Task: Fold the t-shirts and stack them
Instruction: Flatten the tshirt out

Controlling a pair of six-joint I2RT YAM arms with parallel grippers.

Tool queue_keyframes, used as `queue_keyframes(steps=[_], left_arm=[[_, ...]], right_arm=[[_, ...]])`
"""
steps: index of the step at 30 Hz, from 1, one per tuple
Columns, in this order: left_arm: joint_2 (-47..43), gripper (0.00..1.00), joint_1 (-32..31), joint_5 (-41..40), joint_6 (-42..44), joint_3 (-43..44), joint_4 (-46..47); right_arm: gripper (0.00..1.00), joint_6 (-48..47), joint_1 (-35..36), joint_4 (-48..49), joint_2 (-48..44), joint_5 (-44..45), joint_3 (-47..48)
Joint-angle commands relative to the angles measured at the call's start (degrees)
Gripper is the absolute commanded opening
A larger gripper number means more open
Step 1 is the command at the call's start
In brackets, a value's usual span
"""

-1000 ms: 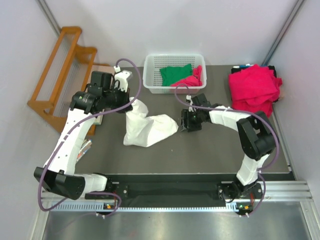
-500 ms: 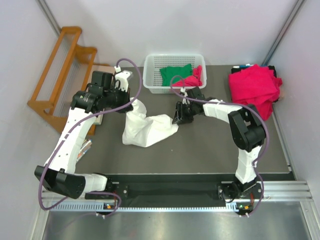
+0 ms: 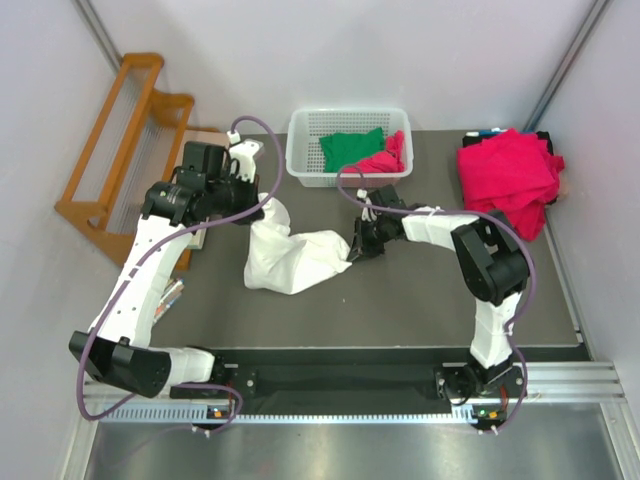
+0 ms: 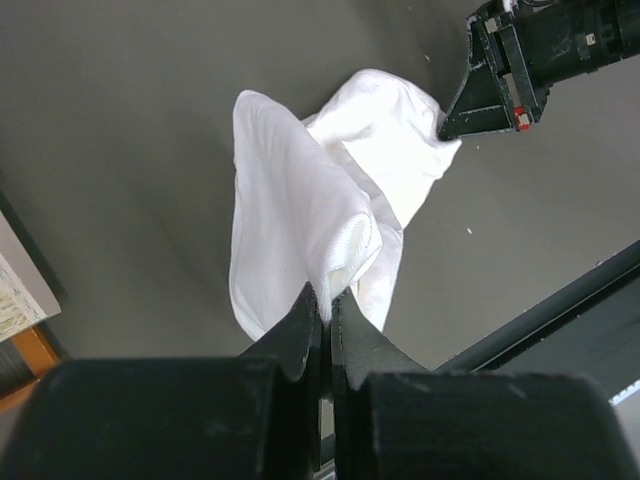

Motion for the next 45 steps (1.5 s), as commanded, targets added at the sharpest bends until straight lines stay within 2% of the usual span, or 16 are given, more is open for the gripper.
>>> queue_keyframes(steps=[1, 4, 9, 12, 16, 17, 19, 21, 22, 24, 25, 26, 28, 30, 37, 45], left_arm=[[-0.3, 0.0, 0.5, -1.72, -0.9, 0.09, 4.72], [0.4, 0.0, 1.11, -3.3, -1.51, 0.0, 5.6], [3.21, 0.0, 4.1, -7.24, -3.7, 1.93, 8.67], [9.0, 0.0, 7.26, -7.18, -4.94, 9.38, 8.59], [21.11, 0.0, 7.97, -6.22, -5.29, 23.79, 6.4], [23.24, 0.0, 7.97, -5.77, -6.08, 30.43, 5.61], [28.67, 0.0, 7.97, -2.28, -6.87, 36.88, 1.24], [29.76, 0.0, 7.97, 1.33, -7.66, 39.21, -0.72], [28.11, 0.0, 7.97, 2.57, -7.75, 37.29, 0.32], [24.59, 0.0, 7.88, 3.55, -7.67, 27.76, 3.83], [21.1, 0.0, 7.8, 3.2, -7.32, 24.82, 5.41], [19.67, 0.0, 7.88, 2.41, -6.62, 22.0, 7.69], [17.21, 0.0, 7.88, 1.97, -5.83, 17.77, 7.8], [16.32, 0.0, 7.88, 1.97, -4.95, 15.66, 7.36], [13.5, 0.0, 7.88, 3.11, -5.03, 12.14, 8.15], [12.62, 0.0, 7.88, 3.37, -5.03, 10.46, 8.77]], right_arm=[[0.0, 0.4, 0.15, 0.79, -3.95, -0.44, 0.61], [0.0, -0.21, -0.55, -1.14, -4.39, 0.0, 3.33], [0.0, -4.42, -4.24, -7.38, -4.74, 3.07, 14.04], [0.0, -4.96, -9.86, -10.55, -4.56, 4.13, 21.69], [0.0, -3.91, -17.85, -12.13, -3.17, 1.59, 29.43], [0.0, -3.29, -18.65, -12.48, -2.81, 1.24, 31.79], [0.0, -3.55, -18.66, -13.8, -2.63, 0.18, 32.78], [0.03, -5.65, -16.56, -14.59, -3.24, 0.09, 30.68], [0.22, -6.62, -13.33, -15.21, -4.2, 0.87, 29.1], [0.39, -8.91, -9.45, -14.08, -5.44, 1.93, 21.99], [0.57, -9.09, -5.86, -12.59, -6.05, 2.98, 19.62], [0.69, -8.92, -4.52, -12.05, -6.15, 3.16, 15.42], [0.85, -7.78, -0.93, -10.3, -6.58, 3.08, 11.7], [0.91, -5.41, 0.93, -6.17, -7.11, 2.64, 6.6], [0.75, -3.29, 5.25, -4.66, -6.33, 2.64, 4.13], [0.72, -2.85, 5.16, -3.26, -1.85, 1.15, 7.81]])
